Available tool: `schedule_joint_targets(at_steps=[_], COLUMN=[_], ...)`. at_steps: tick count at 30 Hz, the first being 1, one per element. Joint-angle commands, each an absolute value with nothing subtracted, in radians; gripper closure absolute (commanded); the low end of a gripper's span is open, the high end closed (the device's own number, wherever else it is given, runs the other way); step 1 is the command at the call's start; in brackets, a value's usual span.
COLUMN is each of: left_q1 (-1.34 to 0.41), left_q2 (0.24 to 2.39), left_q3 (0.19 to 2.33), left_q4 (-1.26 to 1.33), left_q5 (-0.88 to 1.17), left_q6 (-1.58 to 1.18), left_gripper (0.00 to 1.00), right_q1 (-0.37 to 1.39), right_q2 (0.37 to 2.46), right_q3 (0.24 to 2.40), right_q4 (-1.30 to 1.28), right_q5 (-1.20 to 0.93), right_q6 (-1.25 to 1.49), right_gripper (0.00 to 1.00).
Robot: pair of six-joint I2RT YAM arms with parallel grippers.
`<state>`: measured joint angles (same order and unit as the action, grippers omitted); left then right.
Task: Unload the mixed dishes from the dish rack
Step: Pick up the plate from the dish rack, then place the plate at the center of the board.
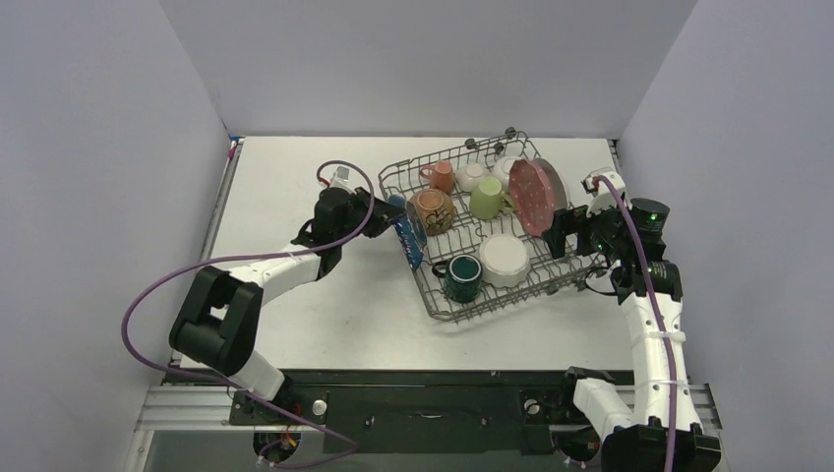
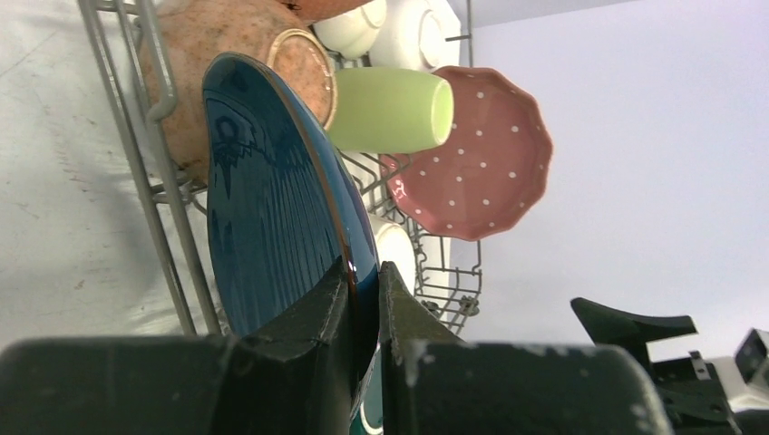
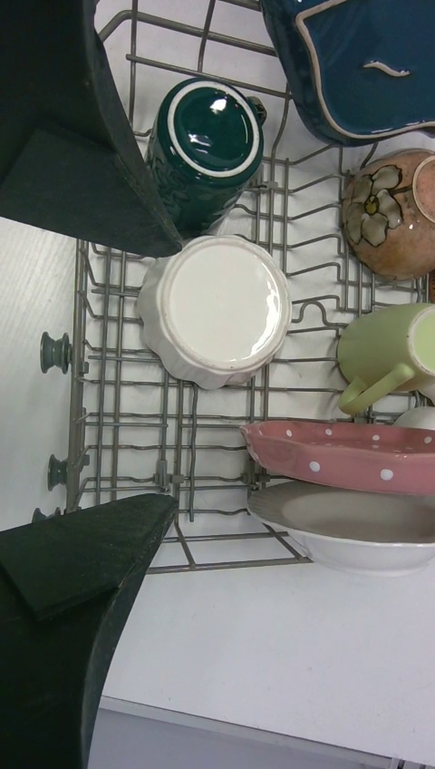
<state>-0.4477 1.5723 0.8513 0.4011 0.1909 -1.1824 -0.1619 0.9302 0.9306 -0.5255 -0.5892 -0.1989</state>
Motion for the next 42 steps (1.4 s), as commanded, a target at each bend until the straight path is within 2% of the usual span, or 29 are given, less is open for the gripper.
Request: schedule_joint_targets(at_steps=[1, 13, 19, 23, 28, 42], left_q1=[-0.435, -0.381, -0.331, -0.329, -0.331, -0.472], left_q2=[1.452, 1.289, 1.186, 1.141, 1.205, 1.471], left_q3=[0.909, 0.954, 1.034, 1.097, 1.157, 1.176], left_q4=[0.589, 0.44, 0.154, -0.112, -0.371, -0.403], left_q5=[0.296, 0.314, 0.289, 0.129, -0.056, -0.515], left_q6=[-1.221, -1.116, -0.768, -0.511, -0.33, -0.212], left_gripper=[1.0, 1.0, 1.0, 1.0, 1.0, 1.0], right_q1=[-0.153, -0.145, -0.142, -0.142, -0.14, -0.132], right_q2=[0.94, 0.95, 0.955, 0.957, 0.962, 0.966], right_q3=[0.926, 0.924, 0.923, 0.922, 0.918, 0.899], right_q4=[-0.499, -0.499, -0.503, -0.505, -0.506, -0.509], right_q5=[-0.586, -0.582, -0.577, -0.574, -0.588, -0.62], right_q6=[-0.216, -0.223, -0.232, -0.238, -0.243, -0.281], right_gripper=[0.0, 0.0, 0.0, 0.0, 0.0, 0.0])
